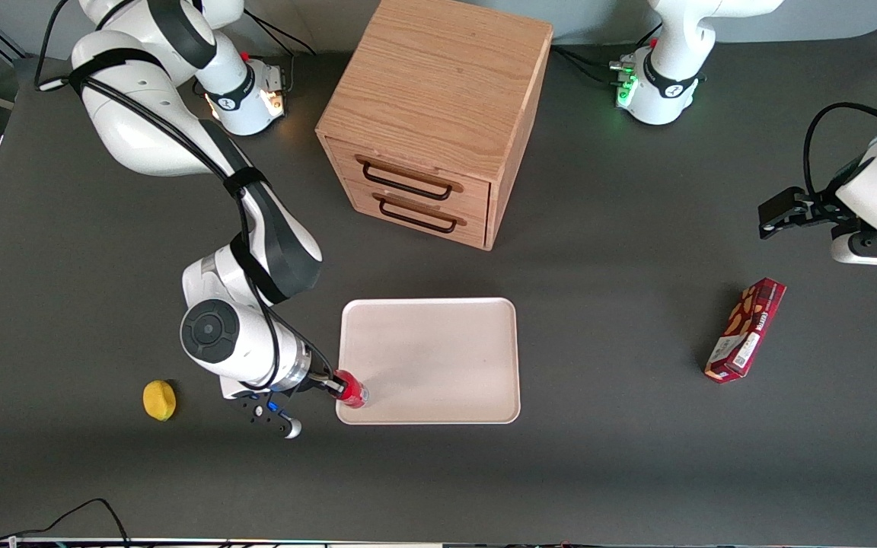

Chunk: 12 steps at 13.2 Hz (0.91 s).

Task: Place coke bottle on tray
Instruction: 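Lower the bottle onto the tray and open the right gripper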

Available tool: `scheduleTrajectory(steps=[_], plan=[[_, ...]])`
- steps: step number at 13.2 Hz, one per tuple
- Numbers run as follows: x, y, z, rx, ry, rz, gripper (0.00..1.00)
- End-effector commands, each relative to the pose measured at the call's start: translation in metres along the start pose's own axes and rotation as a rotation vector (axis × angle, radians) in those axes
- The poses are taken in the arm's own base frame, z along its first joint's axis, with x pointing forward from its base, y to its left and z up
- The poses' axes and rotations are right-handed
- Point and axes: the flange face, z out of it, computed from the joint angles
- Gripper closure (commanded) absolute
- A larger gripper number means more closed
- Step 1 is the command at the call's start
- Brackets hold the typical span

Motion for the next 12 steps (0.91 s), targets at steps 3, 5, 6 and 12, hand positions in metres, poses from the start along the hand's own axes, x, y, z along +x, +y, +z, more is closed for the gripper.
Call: scheduleTrajectory(steps=[3,5,6,12], plan=[[0.001,-0.007,-0.006,0.01,0.029,0.014,0.04],[0.0,-0.004,-0.017,-0.006,0.02,0.014,0.0],[-0.002,0.0,-0.038,-0.027,0.011,0.006,0.0],[-0.077,0.058,-0.279,-0.11,0.005,-0.166,0.0]])
